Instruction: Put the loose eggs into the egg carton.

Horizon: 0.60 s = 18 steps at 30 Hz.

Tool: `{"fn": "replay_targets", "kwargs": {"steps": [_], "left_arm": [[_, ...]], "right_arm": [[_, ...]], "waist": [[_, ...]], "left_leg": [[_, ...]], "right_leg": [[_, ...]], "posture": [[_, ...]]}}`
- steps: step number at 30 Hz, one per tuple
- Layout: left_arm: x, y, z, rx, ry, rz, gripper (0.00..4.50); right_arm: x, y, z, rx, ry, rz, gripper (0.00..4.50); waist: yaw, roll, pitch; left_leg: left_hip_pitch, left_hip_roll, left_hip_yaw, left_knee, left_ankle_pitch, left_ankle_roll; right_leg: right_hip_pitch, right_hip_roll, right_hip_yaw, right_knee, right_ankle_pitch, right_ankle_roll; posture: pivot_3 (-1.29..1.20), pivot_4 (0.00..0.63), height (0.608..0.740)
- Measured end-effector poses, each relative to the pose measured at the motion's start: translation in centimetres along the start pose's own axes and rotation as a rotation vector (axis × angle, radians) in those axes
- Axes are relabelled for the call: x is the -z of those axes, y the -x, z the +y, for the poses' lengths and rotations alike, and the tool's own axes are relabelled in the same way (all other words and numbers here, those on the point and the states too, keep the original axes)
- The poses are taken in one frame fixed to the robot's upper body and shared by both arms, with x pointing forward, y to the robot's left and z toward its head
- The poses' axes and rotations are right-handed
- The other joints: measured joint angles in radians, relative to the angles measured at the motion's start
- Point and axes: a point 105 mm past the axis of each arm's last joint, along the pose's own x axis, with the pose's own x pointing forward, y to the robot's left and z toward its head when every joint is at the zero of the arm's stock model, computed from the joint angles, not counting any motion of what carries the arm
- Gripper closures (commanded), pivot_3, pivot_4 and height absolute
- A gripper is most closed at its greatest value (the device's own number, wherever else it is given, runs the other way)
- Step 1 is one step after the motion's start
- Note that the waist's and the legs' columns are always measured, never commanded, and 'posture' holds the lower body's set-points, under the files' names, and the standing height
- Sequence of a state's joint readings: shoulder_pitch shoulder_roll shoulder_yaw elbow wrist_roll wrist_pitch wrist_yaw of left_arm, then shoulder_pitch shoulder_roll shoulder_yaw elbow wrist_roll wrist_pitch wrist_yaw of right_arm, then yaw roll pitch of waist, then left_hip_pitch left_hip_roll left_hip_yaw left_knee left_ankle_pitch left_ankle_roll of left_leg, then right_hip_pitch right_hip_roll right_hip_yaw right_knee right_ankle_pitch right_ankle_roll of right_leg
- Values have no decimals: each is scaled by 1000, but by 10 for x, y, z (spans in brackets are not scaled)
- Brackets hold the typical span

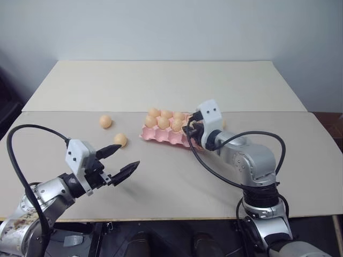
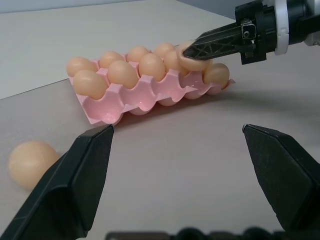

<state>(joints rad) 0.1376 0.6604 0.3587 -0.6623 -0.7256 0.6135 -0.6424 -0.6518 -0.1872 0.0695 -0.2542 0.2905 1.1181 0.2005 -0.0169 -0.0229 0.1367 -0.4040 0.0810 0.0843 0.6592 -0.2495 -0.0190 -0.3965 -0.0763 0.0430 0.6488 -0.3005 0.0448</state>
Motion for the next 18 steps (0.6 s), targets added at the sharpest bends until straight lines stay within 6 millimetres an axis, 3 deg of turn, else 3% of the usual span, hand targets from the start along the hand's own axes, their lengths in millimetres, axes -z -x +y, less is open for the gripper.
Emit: {"fn": "replay_targets", "kwargs": {"steps": [7, 17, 18], "left_arm": [[0, 0, 0, -4, -1, -1, 0], [0, 0, 0, -3, -2, -1, 0], [0, 0, 0, -3, -2, -1, 0]], "right_arm": [[8, 0, 3, -32, -6, 19, 3391], [9, 1, 0, -24, 3, 15, 13], [7, 3, -1, -22, 4, 7, 13]], "waist": [[0, 0, 0], [1, 0, 0], [1, 0, 0]], "left_leg": [[0, 0, 0, 0, 0, 0], [0, 0, 0, 0, 0, 0], [0, 0, 0, 0, 0, 0]], "right_leg": [[0, 0, 0, 0, 0, 0], [0, 0, 0, 0, 0, 0], [0, 0, 0, 0, 0, 0]], "posture": [[0, 150, 740], [0, 150, 740], [0, 150, 740]]}}
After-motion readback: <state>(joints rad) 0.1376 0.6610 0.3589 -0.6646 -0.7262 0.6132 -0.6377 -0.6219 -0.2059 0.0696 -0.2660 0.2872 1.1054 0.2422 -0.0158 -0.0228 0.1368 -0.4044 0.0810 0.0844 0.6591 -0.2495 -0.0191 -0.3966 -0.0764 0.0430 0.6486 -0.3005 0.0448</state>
